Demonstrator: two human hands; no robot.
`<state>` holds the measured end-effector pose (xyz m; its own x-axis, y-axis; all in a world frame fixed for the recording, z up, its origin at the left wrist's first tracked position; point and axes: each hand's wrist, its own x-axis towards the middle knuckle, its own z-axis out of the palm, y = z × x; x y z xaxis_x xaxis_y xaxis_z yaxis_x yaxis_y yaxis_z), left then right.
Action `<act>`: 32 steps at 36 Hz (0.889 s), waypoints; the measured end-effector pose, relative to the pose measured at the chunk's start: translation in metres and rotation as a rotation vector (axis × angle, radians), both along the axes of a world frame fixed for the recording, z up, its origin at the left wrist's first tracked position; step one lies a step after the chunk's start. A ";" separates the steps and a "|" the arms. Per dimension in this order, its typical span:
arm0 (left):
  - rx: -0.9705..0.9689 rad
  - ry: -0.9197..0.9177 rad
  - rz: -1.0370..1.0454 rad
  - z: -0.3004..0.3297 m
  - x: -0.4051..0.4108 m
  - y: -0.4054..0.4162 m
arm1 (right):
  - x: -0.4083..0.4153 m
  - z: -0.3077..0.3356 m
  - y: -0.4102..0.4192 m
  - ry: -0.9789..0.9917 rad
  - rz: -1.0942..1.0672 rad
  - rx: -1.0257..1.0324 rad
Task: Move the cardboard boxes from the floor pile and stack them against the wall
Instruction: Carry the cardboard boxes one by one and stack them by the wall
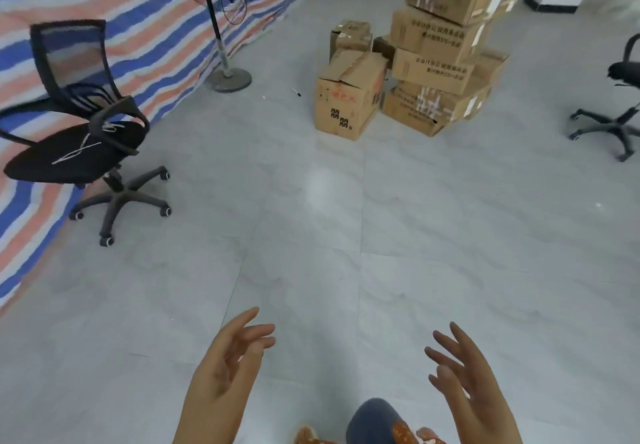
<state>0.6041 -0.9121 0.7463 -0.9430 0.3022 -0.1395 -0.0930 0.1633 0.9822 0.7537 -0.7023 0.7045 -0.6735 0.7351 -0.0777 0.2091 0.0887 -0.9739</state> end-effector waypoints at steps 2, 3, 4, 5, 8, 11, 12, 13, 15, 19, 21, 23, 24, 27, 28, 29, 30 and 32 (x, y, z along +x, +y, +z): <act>-0.006 -0.016 -0.024 -0.004 -0.019 0.014 | -0.013 -0.002 0.016 -0.008 -0.024 0.003; -0.013 -0.020 -0.042 -0.006 -0.028 0.022 | -0.020 -0.003 0.024 -0.014 -0.028 0.015; -0.015 -0.022 -0.056 -0.007 -0.038 0.031 | -0.028 -0.004 0.033 -0.026 -0.037 0.025; -0.014 -0.022 -0.064 -0.009 -0.048 0.040 | -0.036 -0.006 0.042 -0.027 -0.043 0.025; -0.007 -0.006 -0.053 -0.013 -0.076 0.074 | -0.066 -0.009 0.073 -0.028 -0.025 0.014; 0.014 0.001 -0.027 -0.021 -0.105 0.116 | -0.098 -0.013 0.117 -0.020 -0.002 0.045; 0.020 0.003 -0.029 -0.023 -0.115 0.132 | -0.107 -0.013 0.133 -0.005 0.007 0.056; 0.027 0.005 -0.032 -0.025 -0.124 0.148 | -0.116 -0.013 0.152 0.008 0.007 0.068; 0.043 0.007 -0.031 -0.026 -0.142 0.184 | -0.136 -0.003 0.190 0.021 0.008 0.059; 0.066 0.020 -0.041 -0.017 -0.178 0.263 | -0.169 0.015 0.270 0.069 -0.052 0.107; 0.081 0.030 -0.061 -0.012 -0.192 0.302 | -0.183 0.018 0.306 0.068 -0.056 0.123; 0.107 0.014 -0.068 -0.010 -0.206 0.334 | -0.194 0.017 0.335 0.050 -0.039 0.122; 0.113 0.007 -0.070 -0.008 -0.212 0.348 | -0.199 0.015 0.347 0.042 -0.032 0.122; 0.091 0.000 -0.097 -0.006 -0.234 0.381 | -0.217 0.012 0.375 0.033 -0.032 0.093; 0.092 -0.004 -0.098 -0.008 -0.243 0.391 | -0.223 0.010 0.383 0.027 -0.037 0.082; 0.104 -0.022 -0.102 -0.008 -0.251 0.400 | -0.229 0.007 0.391 0.024 -0.047 0.070; 0.117 -0.038 -0.107 -0.008 -0.260 0.413 | -0.235 0.003 0.401 0.020 -0.059 0.067; 0.107 -0.061 -0.124 -0.013 -0.278 0.437 | -0.247 -0.004 0.418 -0.001 -0.097 0.062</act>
